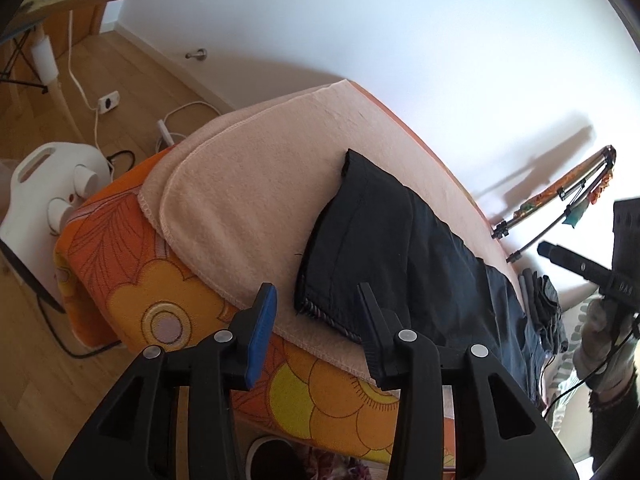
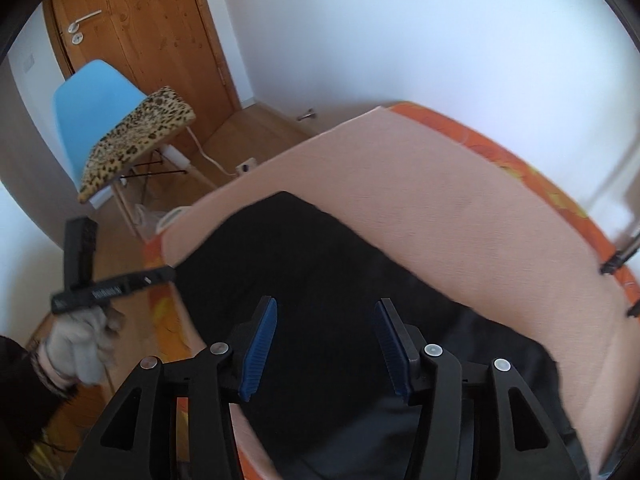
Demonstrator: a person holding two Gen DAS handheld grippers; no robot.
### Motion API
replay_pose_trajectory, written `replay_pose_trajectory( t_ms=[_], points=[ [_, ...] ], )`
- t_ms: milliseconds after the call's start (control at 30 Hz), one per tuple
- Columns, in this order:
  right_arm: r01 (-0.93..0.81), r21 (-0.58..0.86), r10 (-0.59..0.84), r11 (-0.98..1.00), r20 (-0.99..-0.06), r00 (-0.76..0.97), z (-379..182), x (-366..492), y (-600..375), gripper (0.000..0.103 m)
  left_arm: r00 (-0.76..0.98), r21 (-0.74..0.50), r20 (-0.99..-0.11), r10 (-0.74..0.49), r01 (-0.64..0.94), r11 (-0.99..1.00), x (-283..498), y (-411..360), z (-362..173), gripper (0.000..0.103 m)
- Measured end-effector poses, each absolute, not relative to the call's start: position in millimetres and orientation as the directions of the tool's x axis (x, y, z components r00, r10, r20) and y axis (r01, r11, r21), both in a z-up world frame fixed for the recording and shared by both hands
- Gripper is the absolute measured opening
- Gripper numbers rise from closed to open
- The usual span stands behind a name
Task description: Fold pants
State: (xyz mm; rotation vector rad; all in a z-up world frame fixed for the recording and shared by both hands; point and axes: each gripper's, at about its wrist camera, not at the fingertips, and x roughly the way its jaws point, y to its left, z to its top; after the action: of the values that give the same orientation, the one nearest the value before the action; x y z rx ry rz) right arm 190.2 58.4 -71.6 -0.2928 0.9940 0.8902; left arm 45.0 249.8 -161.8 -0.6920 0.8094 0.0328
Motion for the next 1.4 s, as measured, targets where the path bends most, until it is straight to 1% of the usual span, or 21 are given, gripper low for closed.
replay_pose_trajectory(
  t_ms=[100, 300, 400, 533, 567, 633, 667, 700, 800, 933, 1133, 1167, 1200, 1233, 1300, 1333, 1400],
  points=[
    [-0.779, 0.172, 0.51, 0.603, -0.834, 0.21, -74, 188, 93, 0.055, 0.706, -0.55, -0.671, -0.227, -0.268, 0.791, 48, 248, -161, 0.039],
    [-0.775, 0.261, 0.502, 0.575, -0.861, 0.083, -98, 190, 162, 0.056, 0.716, -0.567, -0.653, -0.246, -0.247, 0.786, 52, 246, -164, 0.038],
    [-0.756, 0.263, 0.443, 0.599, -0.896, 0.039, -119, 195, 200, 0.056, 0.728, -0.579, -0.637, -0.254, -0.236, 0.78, 50, 246, -165, 0.039],
    [-0.732, 0.254, 0.384, 0.633, -0.923, 0.013, -137, 200, 230, 0.056, 0.746, -0.626, -0.602, -0.284, -0.221, 0.748, 47, 252, -168, 0.038],
    [-0.726, 0.256, 0.379, 0.638, -0.925, 0.007, -139, 200, 237, 0.057, 0.751, -0.637, -0.593, -0.291, -0.218, 0.739, 46, 254, -169, 0.038],
    [-0.722, 0.255, 0.365, 0.643, -0.931, -0.004, -144, 202, 248, 0.063, 0.753, -0.64, -0.59, -0.292, -0.216, 0.738, 46, 253, -169, 0.034],
    [-0.716, 0.249, 0.351, 0.652, -0.936, -0.006, -147, 203, 255, 0.066, 0.753, -0.641, -0.588, -0.294, -0.213, 0.737, 46, 253, -169, 0.034],
    [-0.708, 0.236, 0.329, 0.666, -0.944, -0.005, -152, 203, 263, 0.067, 0.754, -0.646, -0.584, -0.3, -0.208, 0.734, 46, 253, -170, 0.034],
    [-0.716, 0.176, 0.268, 0.675, -0.963, 0.015, -159, 202, 275, 0.067, 0.754, -0.657, -0.573, -0.32, -0.189, 0.73, 46, 252, -170, 0.03],
    [-0.718, 0.126, 0.204, 0.685, -0.979, 0.024, -171, 199, 288, 0.067, 0.752, -0.671, -0.558, -0.352, -0.158, 0.725, 47, 246, -172, 0.03],
    [-0.725, 0.073, 0.129, 0.685, -0.991, 0.022, -188, 195, 297, 0.067, 0.757, -0.677, -0.541, -0.367, -0.133, 0.724, 51, 238, -168, 0.03],
    [-0.734, 0.051, 0.121, 0.678, -0.992, 0.043, -189, 193, 298, 0.063, 0.757, -0.672, -0.543, -0.364, -0.131, 0.729, 51, 238, -167, 0.03],
    [-0.743, 0.02, 0.107, 0.669, -0.992, 0.07, -188, 191, 299, 0.054, 0.757, -0.663, -0.546, -0.36, -0.127, 0.738, 51, 236, -165, 0.03],
    [-0.749, 0.012, 0.106, 0.662, -0.991, 0.079, -188, 190, 299, 0.052, 0.756, -0.654, -0.55, -0.354, -0.126, 0.746, 51, 235, -164, 0.03],
    [-0.743, 0.04, 0.133, 0.668, -0.989, 0.066, -186, 192, 293, 0.035, 0.756, -0.64, -0.556, -0.344, -0.125, 0.758, 50, 233, -162, 0.03],
    [-0.734, 0.066, 0.151, 0.676, -0.987, 0.05, -184, 196, 289, 0.033, 0.756, -0.632, -0.562, -0.336, -0.13, 0.764, 50, 233, -161, 0.03],
    [-0.712, 0.118, 0.191, 0.692, -0.981, 0.022, -182, 202, 278, 0.021, 0.757, -0.614, -0.575, -0.312, -0.147, 0.776, 45, 232, -159, 0.03]
  ],
)
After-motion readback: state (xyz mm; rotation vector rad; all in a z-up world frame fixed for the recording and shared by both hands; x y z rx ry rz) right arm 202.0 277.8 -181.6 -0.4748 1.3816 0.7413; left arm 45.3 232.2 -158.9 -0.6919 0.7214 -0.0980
